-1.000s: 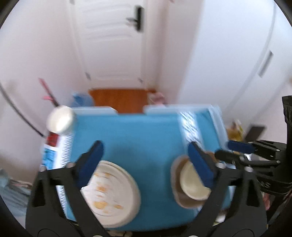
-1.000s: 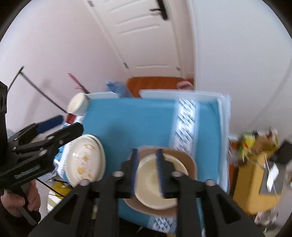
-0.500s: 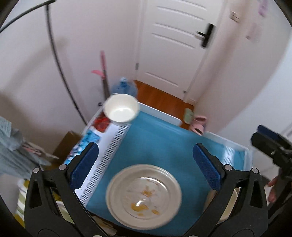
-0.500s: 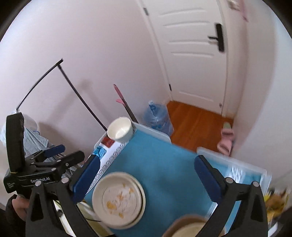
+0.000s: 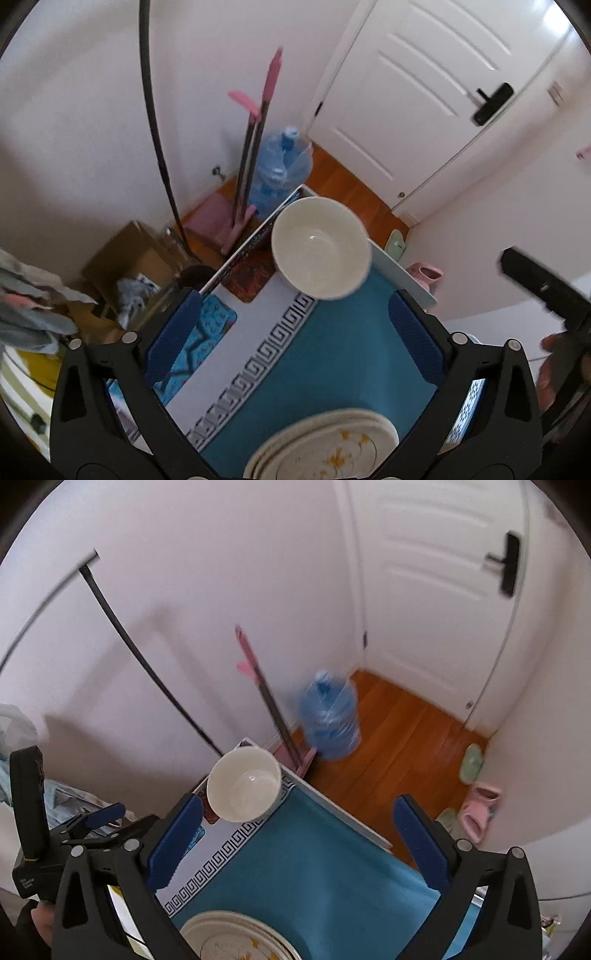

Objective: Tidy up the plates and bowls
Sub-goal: 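Close both grippers on the rim of the small white bowl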

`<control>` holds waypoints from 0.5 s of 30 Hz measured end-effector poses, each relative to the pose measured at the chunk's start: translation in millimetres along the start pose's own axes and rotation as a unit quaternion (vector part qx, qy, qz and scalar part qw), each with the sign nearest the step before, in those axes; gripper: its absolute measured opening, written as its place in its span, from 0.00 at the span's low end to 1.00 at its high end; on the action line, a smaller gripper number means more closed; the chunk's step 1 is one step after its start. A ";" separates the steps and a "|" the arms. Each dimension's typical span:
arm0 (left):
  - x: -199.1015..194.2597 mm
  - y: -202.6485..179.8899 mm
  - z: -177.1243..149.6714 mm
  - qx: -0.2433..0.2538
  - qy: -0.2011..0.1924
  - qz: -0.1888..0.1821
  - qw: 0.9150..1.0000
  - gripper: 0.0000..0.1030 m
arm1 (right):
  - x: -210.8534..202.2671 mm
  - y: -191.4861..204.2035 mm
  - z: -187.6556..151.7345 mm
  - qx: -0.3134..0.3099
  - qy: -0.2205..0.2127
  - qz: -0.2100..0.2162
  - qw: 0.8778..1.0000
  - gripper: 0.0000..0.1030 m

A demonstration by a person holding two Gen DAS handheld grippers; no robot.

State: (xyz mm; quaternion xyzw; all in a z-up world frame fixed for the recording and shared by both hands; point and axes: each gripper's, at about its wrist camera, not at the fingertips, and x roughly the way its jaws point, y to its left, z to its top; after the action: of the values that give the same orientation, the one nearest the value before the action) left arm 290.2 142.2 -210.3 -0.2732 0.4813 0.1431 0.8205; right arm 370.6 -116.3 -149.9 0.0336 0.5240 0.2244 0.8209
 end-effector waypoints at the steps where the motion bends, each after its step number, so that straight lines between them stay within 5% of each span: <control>1: 10.5 2.0 1.7 -0.002 0.006 -0.002 1.000 0.91 | 18.2 0.3 2.2 0.002 0.014 0.008 1.000 1.00; 5: 55.4 18.8 10.0 -0.015 0.035 -0.006 0.999 0.74 | 85.0 -1.3 -0.8 0.014 0.060 0.033 0.998 0.93; 7: 75.6 22.9 12.1 -0.017 0.050 -0.011 0.999 0.66 | 111.8 -1.1 -3.9 0.016 0.086 0.040 0.995 0.71; 9: 89.4 23.1 13.5 -0.013 0.058 -0.015 0.998 0.60 | 132.4 -1.6 -6.8 0.018 0.105 0.044 0.993 0.59; 15: 108.3 18.1 19.6 0.005 0.062 -0.013 0.998 0.45 | 158.3 0.1 -9.5 0.020 0.120 0.051 0.991 0.43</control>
State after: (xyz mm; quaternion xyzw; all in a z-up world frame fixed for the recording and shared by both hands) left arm 348.8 165.3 -302.3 -0.2832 0.5282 0.1130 0.7925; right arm 417.7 -54.0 -287.9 0.0499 0.6206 0.2575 0.7389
